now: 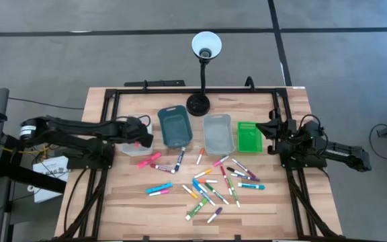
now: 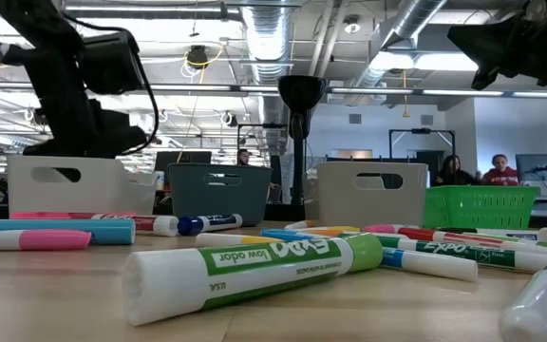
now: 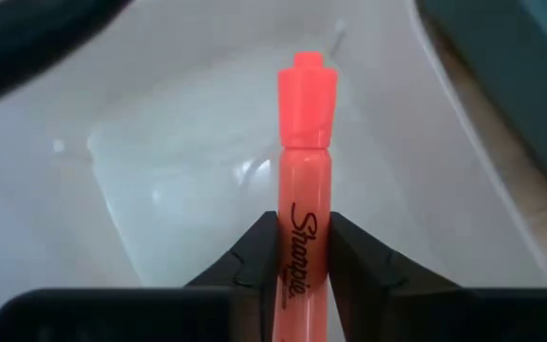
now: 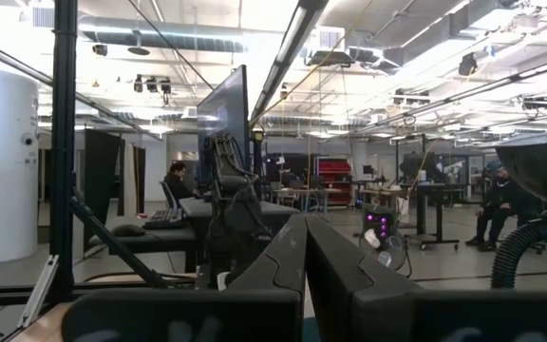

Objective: Pick & Place Markers
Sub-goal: Put the orange highlighter pen into the white bin, then put the pink highlighter pen into the white bin

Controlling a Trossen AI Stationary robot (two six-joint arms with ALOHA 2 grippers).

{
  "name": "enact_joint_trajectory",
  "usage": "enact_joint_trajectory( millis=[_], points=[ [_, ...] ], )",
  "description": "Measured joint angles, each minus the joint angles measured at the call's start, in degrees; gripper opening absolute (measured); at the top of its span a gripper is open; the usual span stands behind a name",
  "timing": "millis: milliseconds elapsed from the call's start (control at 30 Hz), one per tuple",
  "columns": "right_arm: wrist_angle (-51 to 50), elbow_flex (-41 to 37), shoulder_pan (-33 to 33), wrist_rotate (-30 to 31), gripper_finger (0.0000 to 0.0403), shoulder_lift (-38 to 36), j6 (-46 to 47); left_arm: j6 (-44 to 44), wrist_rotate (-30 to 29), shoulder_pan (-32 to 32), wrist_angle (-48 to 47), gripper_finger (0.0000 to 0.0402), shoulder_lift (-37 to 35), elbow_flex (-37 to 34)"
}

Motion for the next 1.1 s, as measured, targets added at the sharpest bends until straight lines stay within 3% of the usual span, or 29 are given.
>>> enact_joint_trajectory(
  millis=[300,467,667,900,1100],
  points=[
    [0.0,0.0,-0.01,-0.02,0.0001,0.0,-0.03,0.13,-0.72,0.0,0.37,0.0102,2.21,0.0],
    [0.03,0.0,-0.01,0.07,0.0001,0.0,-0.99,0.66,-0.79,0.0,0.76,0.0112,0.15,0.0],
    [0.04,0.0,0.02,0.07,0.0019,0.0,-2.48,8.06,-0.69,-1.48,2.32,0.0108,-5.23,1.93],
    [2.3,0.0,0.11,-0.05,0.0079,1.9,0.79,19.12,0.54,-7.64,10.35,0.0104,-12.59,3.91],
    [13.3,0.58,4.28,-1.59,0.0111,11.2,2.5,22.27,2.6,-16.25,17.46,0.0104,-13.38,3.91]
  ],
)
